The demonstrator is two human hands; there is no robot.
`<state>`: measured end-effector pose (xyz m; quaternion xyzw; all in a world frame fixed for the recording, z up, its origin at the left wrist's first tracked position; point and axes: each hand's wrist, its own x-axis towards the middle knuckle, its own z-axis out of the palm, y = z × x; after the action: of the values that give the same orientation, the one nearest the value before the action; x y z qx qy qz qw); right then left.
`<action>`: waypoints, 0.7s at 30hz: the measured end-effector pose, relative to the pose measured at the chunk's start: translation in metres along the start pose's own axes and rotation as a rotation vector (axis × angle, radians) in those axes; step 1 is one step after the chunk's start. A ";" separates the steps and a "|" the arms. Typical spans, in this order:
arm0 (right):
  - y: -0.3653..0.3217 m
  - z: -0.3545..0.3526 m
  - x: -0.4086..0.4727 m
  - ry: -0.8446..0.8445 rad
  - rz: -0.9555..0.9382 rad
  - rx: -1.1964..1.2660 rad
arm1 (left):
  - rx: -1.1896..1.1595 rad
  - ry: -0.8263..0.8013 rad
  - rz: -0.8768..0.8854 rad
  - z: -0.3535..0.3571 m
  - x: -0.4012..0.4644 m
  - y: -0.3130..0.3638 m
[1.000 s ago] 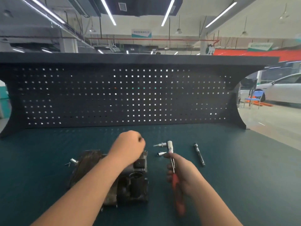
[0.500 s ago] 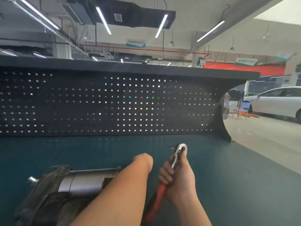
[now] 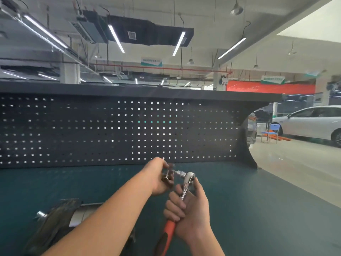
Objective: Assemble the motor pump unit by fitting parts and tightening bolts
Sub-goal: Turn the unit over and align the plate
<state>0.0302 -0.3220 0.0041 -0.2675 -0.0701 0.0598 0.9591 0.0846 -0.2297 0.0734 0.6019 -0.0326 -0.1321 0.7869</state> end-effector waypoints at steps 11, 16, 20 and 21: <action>0.045 0.039 -0.014 -0.191 0.370 -0.449 | 0.953 0.282 0.875 -0.110 -0.066 -0.054; 0.051 0.043 -0.017 -0.081 0.380 -0.573 | 0.949 0.297 0.911 -0.119 -0.058 -0.054; 0.048 0.049 -0.019 -0.156 0.362 -0.476 | 0.969 0.346 0.977 -0.124 -0.066 -0.050; 0.042 0.050 -0.020 -0.189 0.334 -0.387 | 0.963 0.408 0.995 -0.128 -0.070 -0.046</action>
<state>-0.0007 -0.2636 0.0224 -0.4469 -0.1247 0.2272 0.8562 0.0361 -0.1034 0.0021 0.8085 -0.2099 0.3858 0.3918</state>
